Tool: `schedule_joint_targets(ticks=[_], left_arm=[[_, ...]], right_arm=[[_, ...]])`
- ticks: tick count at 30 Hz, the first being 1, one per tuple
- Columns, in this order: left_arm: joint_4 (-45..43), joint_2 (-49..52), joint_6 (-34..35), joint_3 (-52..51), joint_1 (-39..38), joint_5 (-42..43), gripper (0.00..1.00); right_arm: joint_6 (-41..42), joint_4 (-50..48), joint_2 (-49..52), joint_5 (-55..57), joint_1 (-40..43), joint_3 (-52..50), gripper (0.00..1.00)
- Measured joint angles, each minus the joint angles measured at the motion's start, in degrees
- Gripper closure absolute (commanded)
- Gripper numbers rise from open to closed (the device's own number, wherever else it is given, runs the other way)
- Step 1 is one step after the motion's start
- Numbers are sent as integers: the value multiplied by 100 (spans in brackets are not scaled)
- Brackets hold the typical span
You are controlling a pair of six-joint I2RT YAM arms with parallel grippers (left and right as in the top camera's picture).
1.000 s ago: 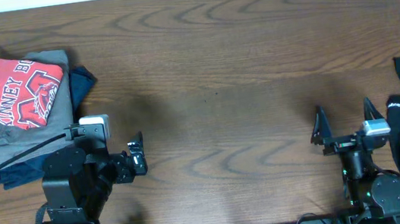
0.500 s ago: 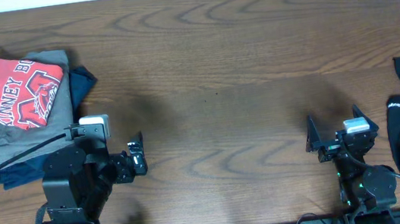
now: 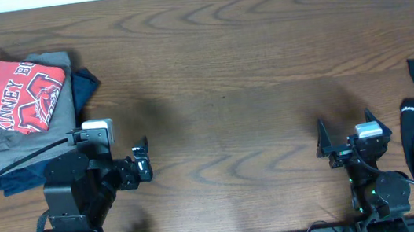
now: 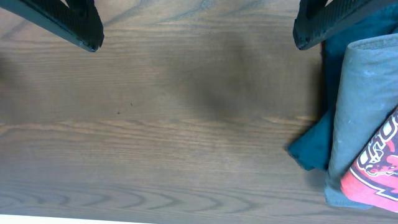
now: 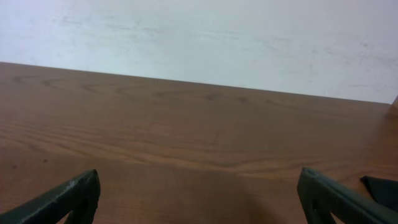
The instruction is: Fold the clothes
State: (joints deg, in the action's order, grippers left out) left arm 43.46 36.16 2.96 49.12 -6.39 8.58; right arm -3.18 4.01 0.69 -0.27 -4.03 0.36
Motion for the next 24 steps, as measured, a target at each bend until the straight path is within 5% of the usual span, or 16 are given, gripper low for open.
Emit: schedule_joint_targets(ticks=[17, 24], left_arm=[[15, -20, 0, 2, 0, -2, 2], [122, -756, -24, -525, 63, -72, 2]], right_arm=[[2, 0, 0, -2, 0, 0, 1], [0, -4, 0, -4, 0, 0, 1]])
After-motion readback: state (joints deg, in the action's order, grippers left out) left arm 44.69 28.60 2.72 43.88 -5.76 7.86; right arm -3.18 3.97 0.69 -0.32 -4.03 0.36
